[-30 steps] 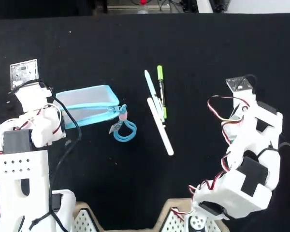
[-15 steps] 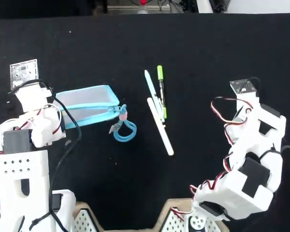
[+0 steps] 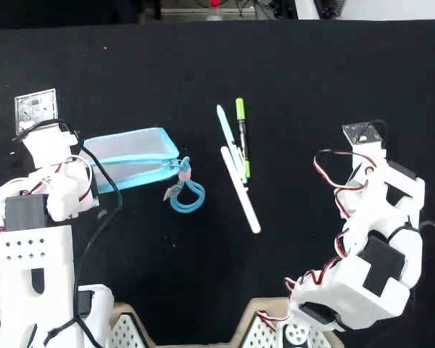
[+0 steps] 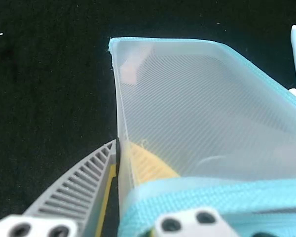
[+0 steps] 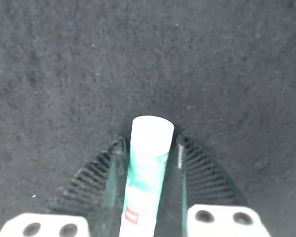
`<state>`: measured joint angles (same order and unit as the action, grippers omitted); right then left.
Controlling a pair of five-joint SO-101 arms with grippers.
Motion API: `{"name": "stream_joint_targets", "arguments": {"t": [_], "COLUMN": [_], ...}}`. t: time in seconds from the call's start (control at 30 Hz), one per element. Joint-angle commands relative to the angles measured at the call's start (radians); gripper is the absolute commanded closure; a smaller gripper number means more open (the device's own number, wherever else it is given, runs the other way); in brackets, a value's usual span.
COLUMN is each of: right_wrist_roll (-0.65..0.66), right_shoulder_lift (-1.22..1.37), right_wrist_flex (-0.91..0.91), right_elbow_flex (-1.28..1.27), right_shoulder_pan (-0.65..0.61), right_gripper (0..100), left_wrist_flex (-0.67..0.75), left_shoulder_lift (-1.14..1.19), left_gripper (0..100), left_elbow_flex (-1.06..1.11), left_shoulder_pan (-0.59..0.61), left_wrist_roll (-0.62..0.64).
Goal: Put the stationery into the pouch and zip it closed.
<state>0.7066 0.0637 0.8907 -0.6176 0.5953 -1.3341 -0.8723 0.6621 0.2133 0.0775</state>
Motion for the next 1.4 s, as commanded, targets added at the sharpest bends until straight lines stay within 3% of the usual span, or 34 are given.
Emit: {"name": "stream_joint_targets", "arguments": {"t": [0.0,0.17,0.97,1.17,1.37], "right_wrist_roll": [-0.015,-0.068,-0.061,-0.061,-0.063], "right_shoulder_lift": [-0.005,-0.002,-0.002,-0.013,-0.104], "right_wrist_flex": [-0.012,-0.008,-0.054,0.034,0.169], "right_elbow_flex": [0.012,0.035,0.025,0.028,0.113], "right_shoulder_pan": [0.011,-0.014,-0.017,-0.015,-0.017], "right_gripper": [84.0,84.0,84.1,99.1,98.8], "left_wrist_flex": [-0.003,-0.003,-0.003,-0.003,-0.003], "left_shoulder_lift": [0.025,0.025,0.025,0.025,0.025], "left_gripper": [97,97,97,97,97], "left_elbow_flex": [0.028,0.028,0.028,0.028,0.028], "left_shoulder_pan": [0.004,0.007,0.007,0.008,0.008], "left_wrist_roll": [-0.008,-0.008,-0.008,-0.008,-0.008]}}
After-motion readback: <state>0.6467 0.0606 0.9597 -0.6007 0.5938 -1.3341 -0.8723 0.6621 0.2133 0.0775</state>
